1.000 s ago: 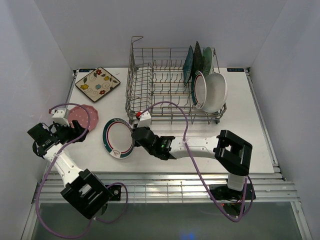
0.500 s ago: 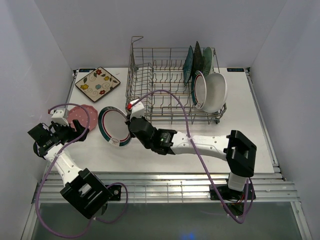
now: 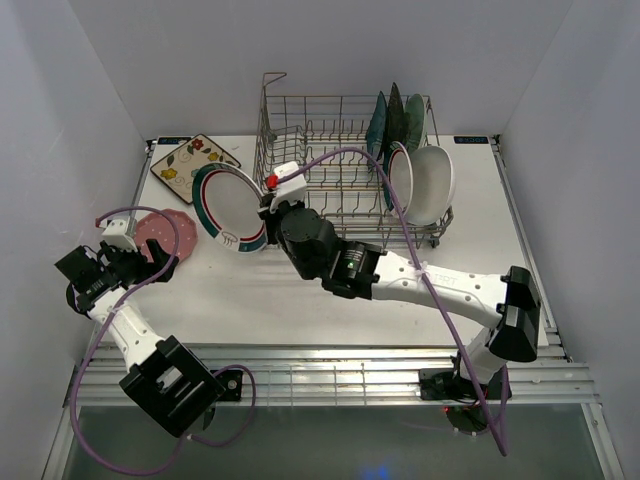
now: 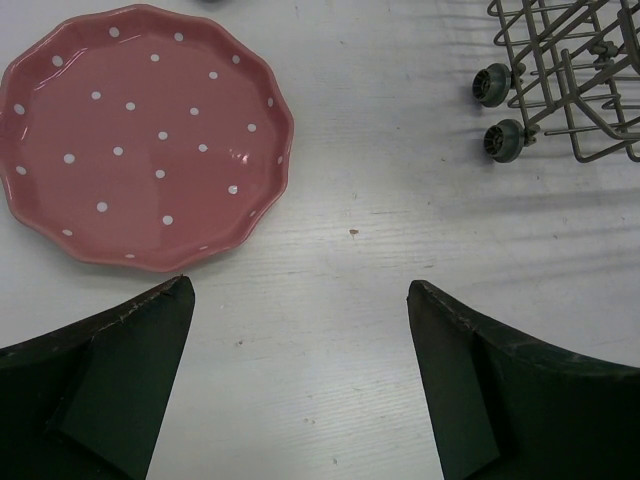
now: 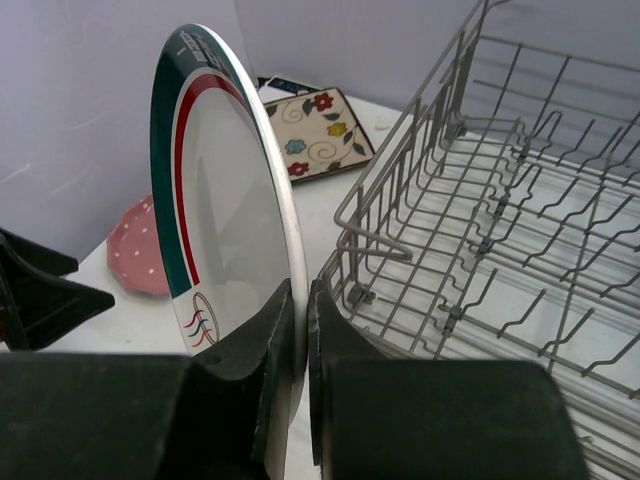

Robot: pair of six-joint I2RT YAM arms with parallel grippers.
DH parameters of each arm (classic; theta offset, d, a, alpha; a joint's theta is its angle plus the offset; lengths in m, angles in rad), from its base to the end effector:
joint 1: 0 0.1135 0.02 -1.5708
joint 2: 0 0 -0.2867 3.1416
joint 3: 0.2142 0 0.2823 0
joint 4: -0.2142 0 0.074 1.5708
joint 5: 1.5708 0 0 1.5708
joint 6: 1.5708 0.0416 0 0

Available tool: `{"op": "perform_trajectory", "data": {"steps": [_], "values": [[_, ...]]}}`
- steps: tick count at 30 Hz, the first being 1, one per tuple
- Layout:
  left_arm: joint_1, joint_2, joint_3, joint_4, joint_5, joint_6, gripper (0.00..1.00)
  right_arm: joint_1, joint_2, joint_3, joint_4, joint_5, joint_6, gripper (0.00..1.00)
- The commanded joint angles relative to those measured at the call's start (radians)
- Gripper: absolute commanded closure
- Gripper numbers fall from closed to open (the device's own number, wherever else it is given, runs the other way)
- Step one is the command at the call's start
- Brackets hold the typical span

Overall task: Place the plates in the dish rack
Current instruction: Pick up the plate at the center of the board, then insert the plate into the dish rack.

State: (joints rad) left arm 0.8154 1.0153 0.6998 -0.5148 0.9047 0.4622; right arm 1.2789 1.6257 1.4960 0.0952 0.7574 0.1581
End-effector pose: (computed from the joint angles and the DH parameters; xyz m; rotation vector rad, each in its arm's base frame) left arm 0.1725 0.1355 0.2549 0.0203 2.0596 -0.3212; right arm 0.1486 0.3951 0.4200 -0.3112 1.5891 0.5084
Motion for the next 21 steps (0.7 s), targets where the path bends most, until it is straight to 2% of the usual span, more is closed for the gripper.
{"op": "perform_trajectory", "data": {"steps": [1,13,21], "values": [[0.005,-0.027,-0.008,0.013,0.014,0.003,0.02,0.005,-0.079,0.075,0.077,0.086,-0.08,0.92],[0.004,-0.037,-0.026,0.021,0.031,0.013,0.02,-0.004,-0.196,0.055,0.159,0.33,-0.316,0.92],[0.004,-0.043,-0.031,0.024,0.028,0.013,0.02,-0.033,-0.242,0.033,0.276,0.479,-0.495,0.92]]}}
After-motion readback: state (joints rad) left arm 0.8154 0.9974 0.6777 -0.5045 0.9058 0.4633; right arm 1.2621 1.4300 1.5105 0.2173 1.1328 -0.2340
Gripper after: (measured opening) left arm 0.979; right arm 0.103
